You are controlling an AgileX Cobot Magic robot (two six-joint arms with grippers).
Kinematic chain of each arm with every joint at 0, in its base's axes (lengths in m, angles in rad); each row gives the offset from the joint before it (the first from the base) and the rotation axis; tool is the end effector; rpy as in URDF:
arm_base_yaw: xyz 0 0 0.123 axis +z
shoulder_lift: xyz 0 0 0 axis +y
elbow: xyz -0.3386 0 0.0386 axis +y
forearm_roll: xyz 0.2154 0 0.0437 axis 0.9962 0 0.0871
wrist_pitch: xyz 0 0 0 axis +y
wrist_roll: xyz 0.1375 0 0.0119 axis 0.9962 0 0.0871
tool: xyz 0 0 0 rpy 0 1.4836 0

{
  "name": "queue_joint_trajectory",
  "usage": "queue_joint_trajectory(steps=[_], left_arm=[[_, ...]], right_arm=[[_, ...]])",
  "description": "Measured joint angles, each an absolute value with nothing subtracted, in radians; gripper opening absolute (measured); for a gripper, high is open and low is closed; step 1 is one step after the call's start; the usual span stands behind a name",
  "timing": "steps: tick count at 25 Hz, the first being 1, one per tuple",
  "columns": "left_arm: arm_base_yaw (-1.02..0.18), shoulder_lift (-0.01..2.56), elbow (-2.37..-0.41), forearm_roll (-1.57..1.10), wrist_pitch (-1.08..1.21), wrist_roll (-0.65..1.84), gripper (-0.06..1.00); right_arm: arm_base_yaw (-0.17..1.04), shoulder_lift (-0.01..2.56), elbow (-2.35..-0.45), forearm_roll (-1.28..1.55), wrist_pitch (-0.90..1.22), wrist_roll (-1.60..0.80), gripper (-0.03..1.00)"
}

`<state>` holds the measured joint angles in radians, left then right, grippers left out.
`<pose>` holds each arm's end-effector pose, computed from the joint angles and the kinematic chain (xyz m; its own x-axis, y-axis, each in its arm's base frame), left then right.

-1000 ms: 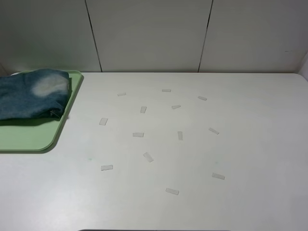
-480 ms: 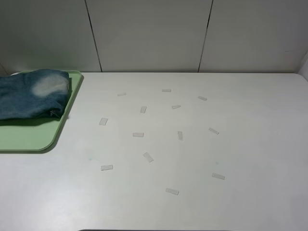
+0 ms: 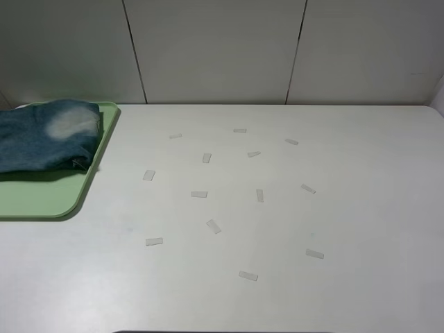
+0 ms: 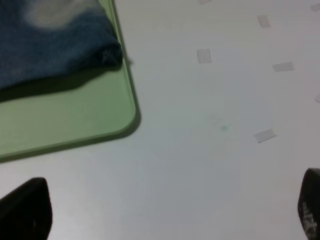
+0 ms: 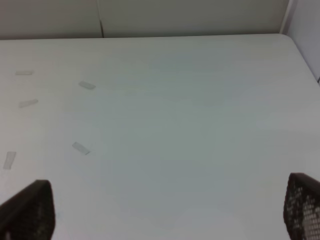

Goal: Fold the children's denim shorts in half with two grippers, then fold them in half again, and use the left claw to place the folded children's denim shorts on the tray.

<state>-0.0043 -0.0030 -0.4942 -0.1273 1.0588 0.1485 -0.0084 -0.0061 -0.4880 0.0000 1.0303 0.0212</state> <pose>-0.0481 -0.0151 0.2394 -0.4432 0.0872 -0.8922 0.1414 0.9896 0.0264 -0.0456 0.0004 0.2401 -0.4338 0.0248 -0.9007 0.0176 0.9997 0.0191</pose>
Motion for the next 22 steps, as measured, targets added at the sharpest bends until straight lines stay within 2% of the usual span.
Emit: queue_joint_trajectory(steps=[22], left_arm=[[-0.004,-0.003,-0.493,-0.127,1.059,0.148,0.99]], right_arm=[[-0.008,-0.006,-0.488,0.0,1.03,0.021,0.69]])
